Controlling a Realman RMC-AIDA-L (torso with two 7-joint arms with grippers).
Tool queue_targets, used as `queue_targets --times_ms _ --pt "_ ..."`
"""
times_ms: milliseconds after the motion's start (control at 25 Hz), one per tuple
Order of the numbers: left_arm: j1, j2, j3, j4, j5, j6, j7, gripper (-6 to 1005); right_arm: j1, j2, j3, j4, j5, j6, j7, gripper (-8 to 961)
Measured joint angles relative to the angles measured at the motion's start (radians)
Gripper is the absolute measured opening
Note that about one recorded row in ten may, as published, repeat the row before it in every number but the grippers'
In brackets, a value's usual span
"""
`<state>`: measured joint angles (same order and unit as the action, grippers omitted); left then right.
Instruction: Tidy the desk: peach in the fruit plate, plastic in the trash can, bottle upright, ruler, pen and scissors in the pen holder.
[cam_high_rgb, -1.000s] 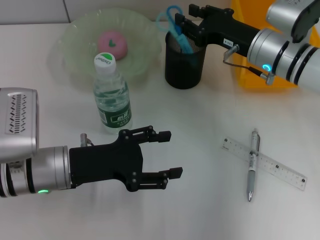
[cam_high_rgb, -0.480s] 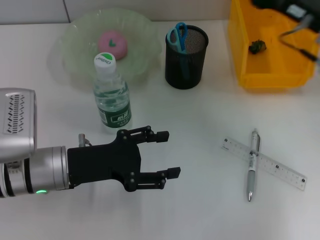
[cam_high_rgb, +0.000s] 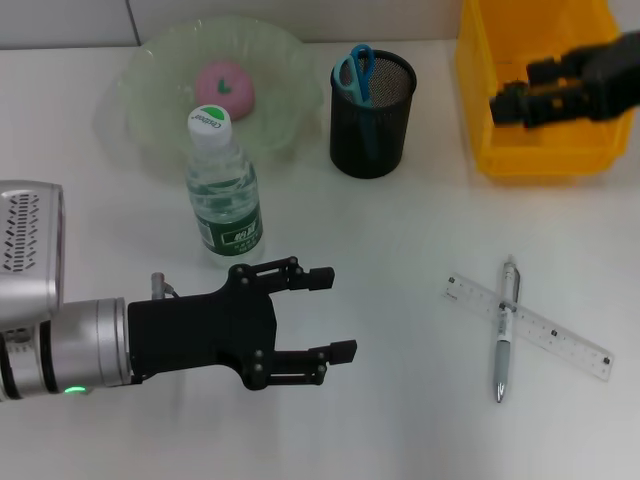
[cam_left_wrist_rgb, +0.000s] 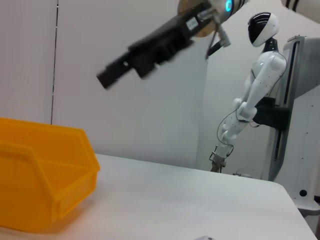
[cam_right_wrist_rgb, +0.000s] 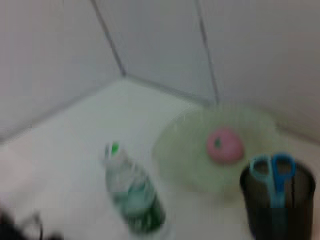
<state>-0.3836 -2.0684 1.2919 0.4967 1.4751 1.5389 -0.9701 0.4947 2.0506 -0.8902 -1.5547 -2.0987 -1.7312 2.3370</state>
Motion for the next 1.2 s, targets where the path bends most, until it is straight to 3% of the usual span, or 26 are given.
queue_targets --times_ms 160,320,720,1200 --pt "0.0 0.001 -0.002 -0.001 0.001 0.003 -0.002 797 0.08 -0.009 -0.016 -0.005 -0.18 -0.146 0.033 821" --pt "0.0 0.001 -0.002 0.001 0.002 0.003 -0.015 797 0.109 0.014 -0.121 0.019 -0.34 -0.175 0.024 819" --pt "0.0 0.001 -0.002 0.001 0.002 0.002 -0.018 797 0.115 0.026 -0.431 0.159 -0.477 -0.012 0.021 818" --pt "0.0 0.001 -0.001 -0.002 0.002 -0.003 -0.018 798 0.139 0.033 -0.533 0.314 -0.477 0.157 0.038 816"
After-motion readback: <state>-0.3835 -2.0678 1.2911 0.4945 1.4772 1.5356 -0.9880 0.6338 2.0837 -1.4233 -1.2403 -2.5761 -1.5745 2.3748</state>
